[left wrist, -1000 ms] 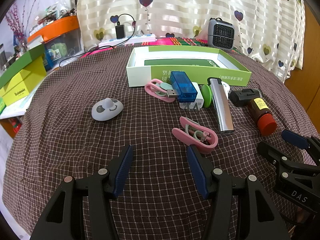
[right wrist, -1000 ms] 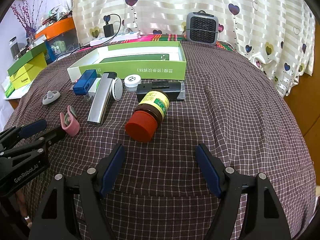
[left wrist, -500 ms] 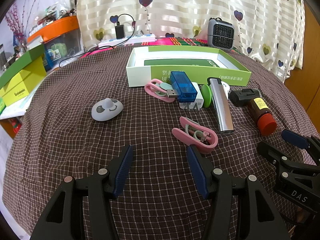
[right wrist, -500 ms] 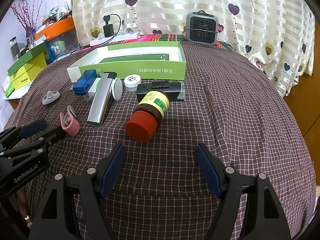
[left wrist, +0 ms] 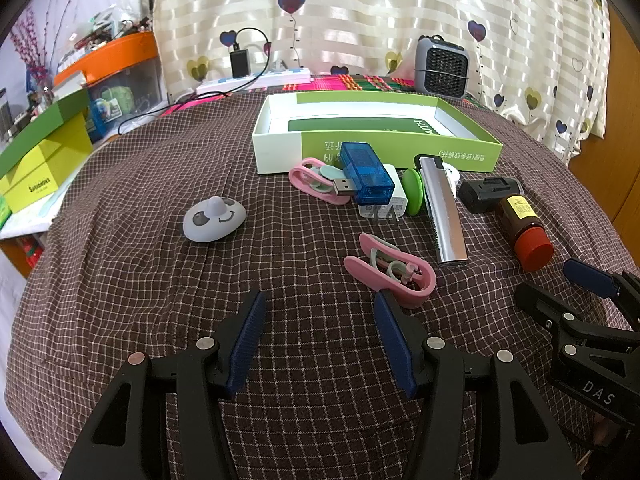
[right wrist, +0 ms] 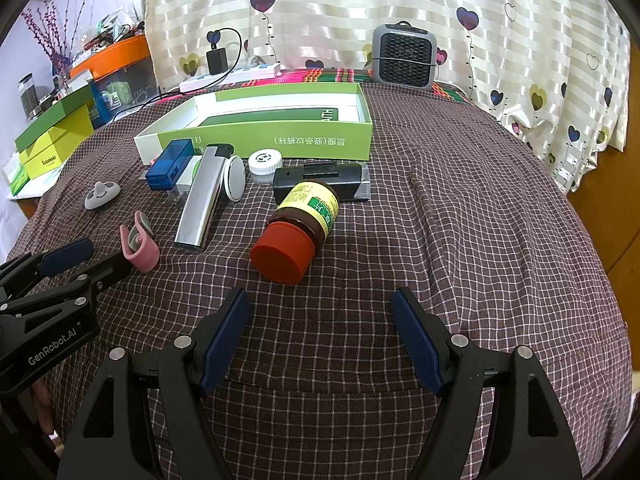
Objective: Organize rigid objects
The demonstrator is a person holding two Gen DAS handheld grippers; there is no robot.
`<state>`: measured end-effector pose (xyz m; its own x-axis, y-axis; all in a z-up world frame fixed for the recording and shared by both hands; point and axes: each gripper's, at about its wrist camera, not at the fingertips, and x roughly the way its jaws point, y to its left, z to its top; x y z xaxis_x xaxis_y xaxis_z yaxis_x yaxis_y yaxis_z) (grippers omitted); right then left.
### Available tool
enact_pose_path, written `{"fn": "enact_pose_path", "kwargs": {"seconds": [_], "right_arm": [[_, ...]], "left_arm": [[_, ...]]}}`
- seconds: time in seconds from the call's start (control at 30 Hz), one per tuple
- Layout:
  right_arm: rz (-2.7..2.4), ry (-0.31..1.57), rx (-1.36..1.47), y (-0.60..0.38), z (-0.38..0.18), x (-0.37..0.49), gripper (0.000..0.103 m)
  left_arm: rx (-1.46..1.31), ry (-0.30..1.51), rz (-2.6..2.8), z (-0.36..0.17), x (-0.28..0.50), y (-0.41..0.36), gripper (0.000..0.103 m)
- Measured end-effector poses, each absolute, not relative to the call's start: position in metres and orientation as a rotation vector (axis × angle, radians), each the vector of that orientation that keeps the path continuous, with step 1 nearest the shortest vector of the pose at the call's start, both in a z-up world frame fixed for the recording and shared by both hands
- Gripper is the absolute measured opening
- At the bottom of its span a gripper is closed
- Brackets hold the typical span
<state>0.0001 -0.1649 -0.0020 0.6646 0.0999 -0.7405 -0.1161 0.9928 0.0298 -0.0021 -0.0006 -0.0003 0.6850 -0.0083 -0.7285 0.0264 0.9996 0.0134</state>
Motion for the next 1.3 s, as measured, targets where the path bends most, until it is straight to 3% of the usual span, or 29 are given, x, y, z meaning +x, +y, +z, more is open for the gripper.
{"fn": "enact_pose_path", "kwargs": {"seconds": [0.63, 1.3], "right_arm": [[0.139, 0.840, -0.017, -0.167, -0.001, 0.001, 0.074], [0.153, 0.844, 0.010, -0.158, 0.014, 0.035, 0.074]], "left_arm": [[0.023, 0.834, -0.073, 0.003, -0.001, 0.001, 0.056], [-0.118, 0.859, -0.047, 0.020, 0.038, 0.076, 0.056]]}}
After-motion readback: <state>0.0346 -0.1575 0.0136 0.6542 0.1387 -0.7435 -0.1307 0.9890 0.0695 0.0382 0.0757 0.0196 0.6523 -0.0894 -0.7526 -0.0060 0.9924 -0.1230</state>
